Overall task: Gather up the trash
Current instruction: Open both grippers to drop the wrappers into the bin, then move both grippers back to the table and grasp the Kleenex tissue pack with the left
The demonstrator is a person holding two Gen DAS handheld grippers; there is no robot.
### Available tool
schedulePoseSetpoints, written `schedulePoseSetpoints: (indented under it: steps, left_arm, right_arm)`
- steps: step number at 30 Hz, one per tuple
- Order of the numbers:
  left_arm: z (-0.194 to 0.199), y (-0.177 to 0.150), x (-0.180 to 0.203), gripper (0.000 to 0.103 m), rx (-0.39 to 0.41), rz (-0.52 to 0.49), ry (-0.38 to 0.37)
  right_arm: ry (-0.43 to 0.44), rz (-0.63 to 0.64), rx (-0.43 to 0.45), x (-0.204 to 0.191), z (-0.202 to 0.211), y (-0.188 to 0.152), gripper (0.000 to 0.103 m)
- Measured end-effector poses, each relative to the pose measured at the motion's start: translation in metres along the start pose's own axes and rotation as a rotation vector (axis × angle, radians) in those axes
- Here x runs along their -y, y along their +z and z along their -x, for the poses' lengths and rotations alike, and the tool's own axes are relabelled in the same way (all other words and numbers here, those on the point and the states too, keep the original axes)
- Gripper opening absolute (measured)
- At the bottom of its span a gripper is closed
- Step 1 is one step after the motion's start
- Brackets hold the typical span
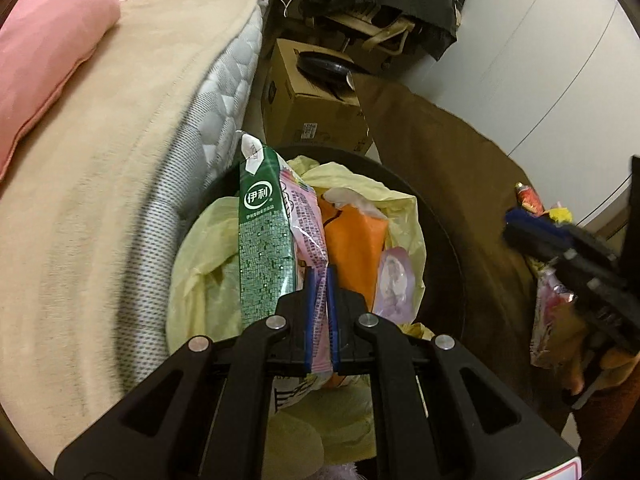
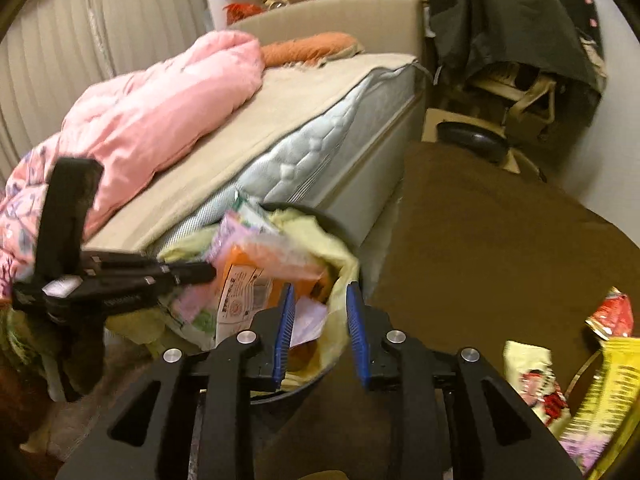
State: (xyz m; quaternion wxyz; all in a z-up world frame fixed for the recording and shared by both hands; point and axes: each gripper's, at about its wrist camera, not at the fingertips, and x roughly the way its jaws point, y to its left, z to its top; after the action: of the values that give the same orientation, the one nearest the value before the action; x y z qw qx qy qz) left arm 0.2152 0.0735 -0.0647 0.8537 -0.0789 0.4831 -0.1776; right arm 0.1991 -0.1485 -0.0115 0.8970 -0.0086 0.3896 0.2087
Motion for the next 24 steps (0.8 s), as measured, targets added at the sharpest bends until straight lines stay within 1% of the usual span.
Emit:
schedulePoseSetpoints:
  steps: [3, 5, 7, 8, 9, 11, 13, 19, 21, 23, 24]
  left_arm:
    - [-0.009, -0.002, 0.006, 0.007, -0.015, -0.013, 0.015]
    - [-0.009, -0.002, 0.006, 0.008, -0.016, 0.000, 0.008]
    - [-0.003, -0.003, 0.007, 0.013, -0.006, 0.018, -0.012]
    - [0.001, -0.004, 0.008, 0.018, 0.000, 0.018, -0.018]
    - [0.007, -0.004, 0.010, 0.022, 0.012, 0.015, -0.015]
    - [0.016, -0.005, 0.015, 0.025, 0.034, 0.006, 0.009]
    - [0.027, -0.005, 0.022, 0.025, 0.059, -0.006, 0.029]
    - [0.052, -0.009, 0.051, 0.029, 0.123, -0.047, 0.042]
    - [0.058, -0.011, 0.062, 0.030, 0.143, -0.062, 0.038]
    - [0.064, -0.015, 0.078, 0.031, 0.167, -0.079, 0.013]
    - [0.066, -0.019, 0.088, 0.033, 0.174, -0.091, -0.010]
  right_arm:
    - [-0.026, -0.012, 0.022, 0.009, 0.011, 0.002, 0.026]
    - [-0.041, -0.027, 0.027, 0.016, 0.018, 0.002, 0.030]
    - [-0.057, -0.042, 0.034, 0.023, 0.026, -0.001, 0.032]
    - [-0.073, -0.041, 0.039, 0.026, 0.031, -0.002, 0.032]
    - [-0.088, -0.038, 0.044, 0.028, 0.035, -0.004, 0.032]
    - [-0.108, -0.038, 0.050, 0.033, 0.041, -0.008, 0.032]
    - [-0.128, -0.048, 0.055, 0.038, 0.050, -0.013, 0.032]
    - [-0.179, -0.090, 0.079, 0.059, 0.081, -0.028, 0.032]
    - [-0.208, -0.105, 0.095, 0.068, 0.096, -0.035, 0.033]
    - [-0.238, -0.121, 0.109, 0.077, 0.110, -0.043, 0.034]
    - [-0.251, -0.133, 0.115, 0.083, 0.117, -0.048, 0.042]
